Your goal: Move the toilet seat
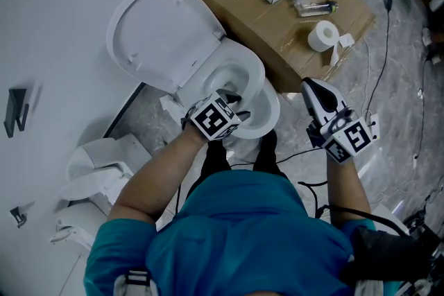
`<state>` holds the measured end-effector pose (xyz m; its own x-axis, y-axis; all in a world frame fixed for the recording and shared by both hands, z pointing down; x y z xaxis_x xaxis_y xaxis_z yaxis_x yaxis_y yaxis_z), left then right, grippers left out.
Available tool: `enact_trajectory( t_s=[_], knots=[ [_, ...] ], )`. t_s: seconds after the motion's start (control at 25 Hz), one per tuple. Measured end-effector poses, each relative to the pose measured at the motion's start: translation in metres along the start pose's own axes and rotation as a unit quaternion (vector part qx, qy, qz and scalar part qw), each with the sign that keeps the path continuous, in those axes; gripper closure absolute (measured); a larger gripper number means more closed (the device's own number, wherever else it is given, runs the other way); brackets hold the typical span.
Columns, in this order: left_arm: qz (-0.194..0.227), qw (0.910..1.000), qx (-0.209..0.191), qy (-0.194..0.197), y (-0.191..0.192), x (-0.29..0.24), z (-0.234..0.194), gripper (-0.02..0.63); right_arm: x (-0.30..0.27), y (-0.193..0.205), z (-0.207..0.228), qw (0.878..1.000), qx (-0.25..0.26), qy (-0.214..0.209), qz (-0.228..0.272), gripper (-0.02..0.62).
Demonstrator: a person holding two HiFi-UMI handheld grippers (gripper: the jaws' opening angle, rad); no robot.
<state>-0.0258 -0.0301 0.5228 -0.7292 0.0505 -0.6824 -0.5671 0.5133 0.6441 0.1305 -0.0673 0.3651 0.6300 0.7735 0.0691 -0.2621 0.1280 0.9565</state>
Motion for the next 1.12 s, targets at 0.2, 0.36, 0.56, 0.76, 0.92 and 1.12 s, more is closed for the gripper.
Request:
enact_trajectory(
  t_s=[0.2,0.36,0.56,0.76,0.92,1.12],
  knots=[
    [0.004,0.9997,-0.020,-0.012,-0.004,0.005,0.000,0.393,-0.004,-0.002,-0.002,1.000,0.004,-0.004,0.000,0.597],
    [0.010,0.9993,-0.030,-0.021,-0.006,0.009,-0.001,0.402,-0.007,-0.002,-0.005,1.000,0.004,-0.008,-0.001,0.597],
    [0.019,0.9980,-0.050,-0.032,-0.006,0.012,-0.003,0.413,-0.010,-0.004,-0.008,1.000,0.006,-0.011,-0.001,0.597],
    [0.026,0.9964,-0.065,-0.047,-0.009,0.019,-0.006,0.424,-0.013,-0.004,-0.010,1.000,0.010,-0.014,0.000,0.597],
    [0.033,0.9953,-0.072,-0.057,-0.012,0.024,-0.007,0.430,-0.014,-0.004,-0.011,1.000,0.010,-0.014,-0.002,0.597],
    [0.042,0.9936,-0.078,-0.071,-0.016,0.035,-0.012,0.439,-0.019,-0.007,-0.016,1.000,0.004,-0.019,0.005,0.597]
  ],
)
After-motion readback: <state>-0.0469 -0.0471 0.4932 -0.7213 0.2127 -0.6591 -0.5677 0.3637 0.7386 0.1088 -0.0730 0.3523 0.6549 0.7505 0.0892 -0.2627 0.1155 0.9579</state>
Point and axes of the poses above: the fingertips, and each gripper's own axes: x backward along the fingers, z to its right, y out of its underside, the point moved 3 cm from there along x, backward along the fingers, and after that the axes turned 12 degrees about z, right-handed, at the moved point
